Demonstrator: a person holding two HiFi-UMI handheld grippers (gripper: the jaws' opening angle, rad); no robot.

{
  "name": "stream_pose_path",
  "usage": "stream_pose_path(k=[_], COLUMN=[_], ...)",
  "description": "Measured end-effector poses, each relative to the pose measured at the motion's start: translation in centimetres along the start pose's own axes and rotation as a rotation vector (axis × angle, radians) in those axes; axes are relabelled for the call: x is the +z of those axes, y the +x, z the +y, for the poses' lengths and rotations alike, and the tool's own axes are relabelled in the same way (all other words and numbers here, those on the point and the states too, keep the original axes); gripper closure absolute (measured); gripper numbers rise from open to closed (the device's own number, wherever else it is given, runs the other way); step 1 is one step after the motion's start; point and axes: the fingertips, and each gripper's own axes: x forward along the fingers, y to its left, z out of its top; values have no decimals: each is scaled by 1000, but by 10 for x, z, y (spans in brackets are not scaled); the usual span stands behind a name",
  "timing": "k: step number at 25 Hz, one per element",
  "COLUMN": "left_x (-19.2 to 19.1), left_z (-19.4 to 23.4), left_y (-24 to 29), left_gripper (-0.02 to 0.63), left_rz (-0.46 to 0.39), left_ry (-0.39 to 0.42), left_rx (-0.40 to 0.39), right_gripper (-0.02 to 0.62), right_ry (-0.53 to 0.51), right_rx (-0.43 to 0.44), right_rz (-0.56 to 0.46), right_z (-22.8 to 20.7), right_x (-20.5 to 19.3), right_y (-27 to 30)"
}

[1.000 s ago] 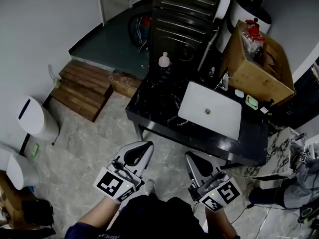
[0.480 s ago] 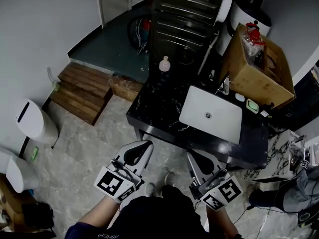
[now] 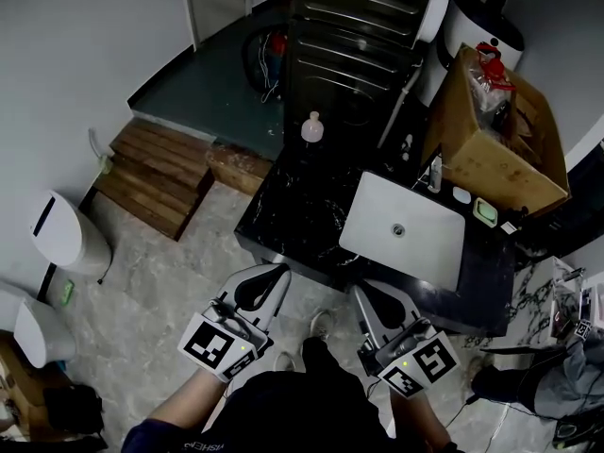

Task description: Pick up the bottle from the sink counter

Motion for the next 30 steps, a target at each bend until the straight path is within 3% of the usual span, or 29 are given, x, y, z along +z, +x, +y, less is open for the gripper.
stream_pose_path(k=[20, 30], left_x=[-16, -19], left_z=[72, 96], left_y=[144, 181], left_gripper=[600, 600], left_rz=[54, 73], left_ry=[0, 22], left_rx=[116, 176], right_gripper=[577, 577], right_ry=[71, 85], right_rx=[83, 102], right_rz=[35, 33], right_z=[-146, -193], right_x=[-1, 2], right_y=[64, 81])
